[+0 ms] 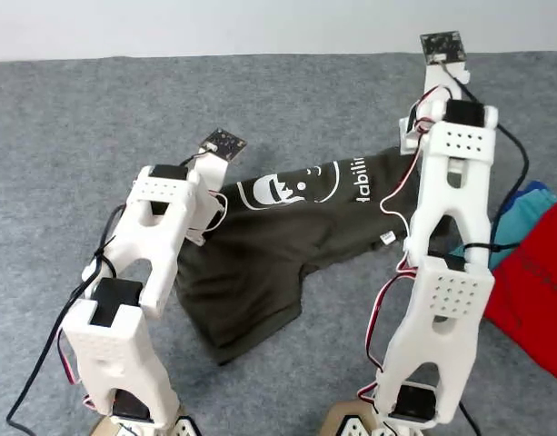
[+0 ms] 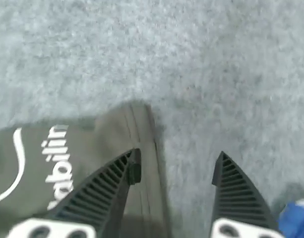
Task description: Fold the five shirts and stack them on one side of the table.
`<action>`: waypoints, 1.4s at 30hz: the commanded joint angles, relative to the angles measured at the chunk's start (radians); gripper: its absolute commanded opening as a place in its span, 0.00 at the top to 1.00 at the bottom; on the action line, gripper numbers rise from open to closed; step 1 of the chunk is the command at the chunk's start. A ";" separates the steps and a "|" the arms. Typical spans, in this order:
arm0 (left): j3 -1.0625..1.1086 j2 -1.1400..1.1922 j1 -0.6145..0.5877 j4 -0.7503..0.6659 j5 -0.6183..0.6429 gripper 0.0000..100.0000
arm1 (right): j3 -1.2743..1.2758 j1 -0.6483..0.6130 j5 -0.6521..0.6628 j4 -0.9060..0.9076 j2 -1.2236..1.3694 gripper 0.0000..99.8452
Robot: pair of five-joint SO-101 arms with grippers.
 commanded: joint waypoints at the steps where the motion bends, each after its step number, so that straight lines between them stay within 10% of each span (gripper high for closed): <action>1: -0.070 -0.040 0.029 0.084 -0.006 0.99 | -0.055 -0.019 -0.012 0.111 -0.110 0.76; 14: -0.077 -0.304 0.152 0.272 -0.002 0.99 | -0.055 -0.047 -0.012 0.461 -0.119 0.77; 42: 0.452 -0.236 0.477 0.261 -0.130 1.00 | -0.052 0.111 -0.011 0.460 -0.295 0.88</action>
